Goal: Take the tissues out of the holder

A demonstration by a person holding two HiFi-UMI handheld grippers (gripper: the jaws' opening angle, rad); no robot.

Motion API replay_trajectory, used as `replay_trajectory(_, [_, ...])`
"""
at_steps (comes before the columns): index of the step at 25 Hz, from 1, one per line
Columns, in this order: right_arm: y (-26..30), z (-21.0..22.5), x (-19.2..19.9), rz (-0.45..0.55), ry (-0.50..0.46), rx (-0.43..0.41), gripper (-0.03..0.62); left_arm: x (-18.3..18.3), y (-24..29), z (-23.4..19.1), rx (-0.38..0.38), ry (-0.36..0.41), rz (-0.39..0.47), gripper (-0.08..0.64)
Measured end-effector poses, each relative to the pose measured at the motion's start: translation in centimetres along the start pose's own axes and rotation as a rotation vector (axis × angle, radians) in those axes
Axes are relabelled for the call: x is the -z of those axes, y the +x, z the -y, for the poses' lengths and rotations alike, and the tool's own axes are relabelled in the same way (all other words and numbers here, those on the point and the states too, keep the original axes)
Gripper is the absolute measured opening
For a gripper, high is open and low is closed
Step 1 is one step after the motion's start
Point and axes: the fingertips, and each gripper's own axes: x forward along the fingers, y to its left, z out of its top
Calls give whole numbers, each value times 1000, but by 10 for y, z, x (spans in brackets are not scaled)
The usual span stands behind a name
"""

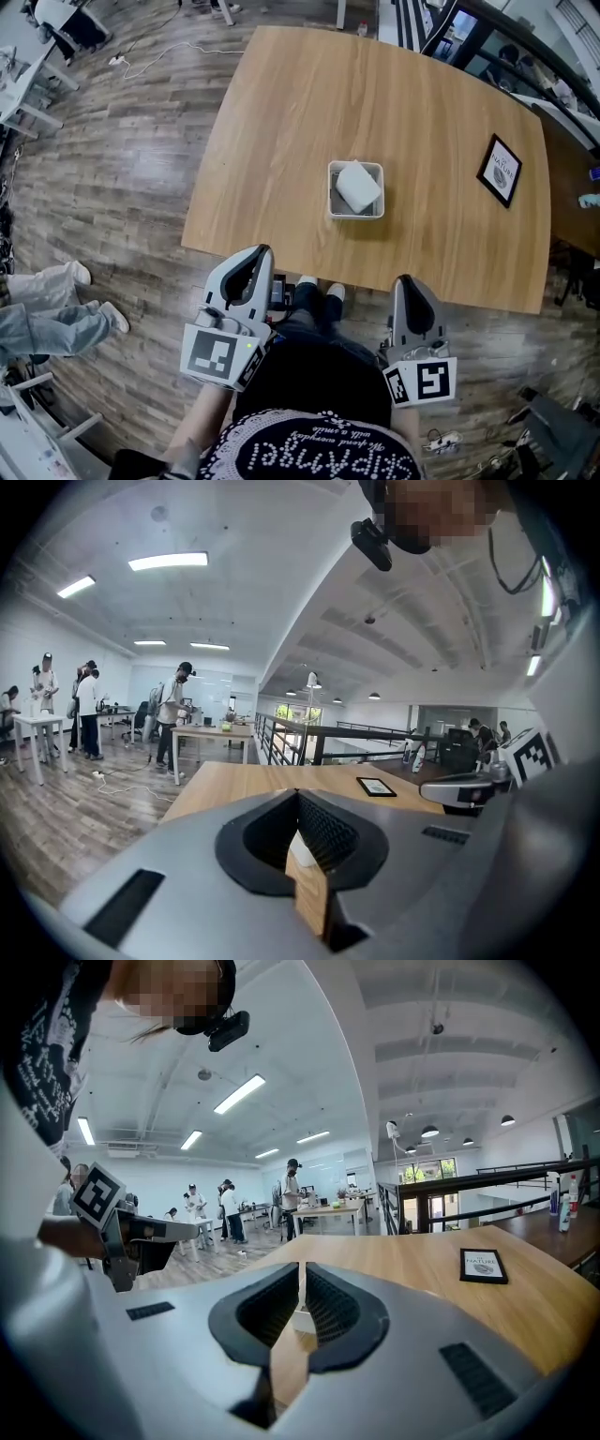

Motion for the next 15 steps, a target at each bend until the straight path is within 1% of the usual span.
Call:
replay_trajectory(3, [11, 1, 0, -14, -23, 6, 12, -3, 7, 4, 25, 6, 10, 5])
replay_trajectory(6, [26, 2, -2, -26, -55, -1, 12, -12, 10, 1, 39, 17, 42, 5])
replay_trajectory(8, [35, 5, -5, -29, -68, -3, 12, -16, 9, -8, 30, 19, 59, 5])
replay_trajectory(10, [43, 8, -6, -30, -72, -4, 19, -17, 5, -19, 4, 15, 59, 5])
replay_trajectory(11, [48, 9, -5, -34, -69, -8, 51, -17, 3, -25, -11, 13, 55, 5])
replay_trajectory(12, [53, 9, -4, -41, -64, -14, 112, -17, 1, -31, -26, 10, 51, 5])
replay_trajectory(15, [74, 10, -2, -65, -68, -22, 161, -20, -2, -49, -63, -7, 51, 5])
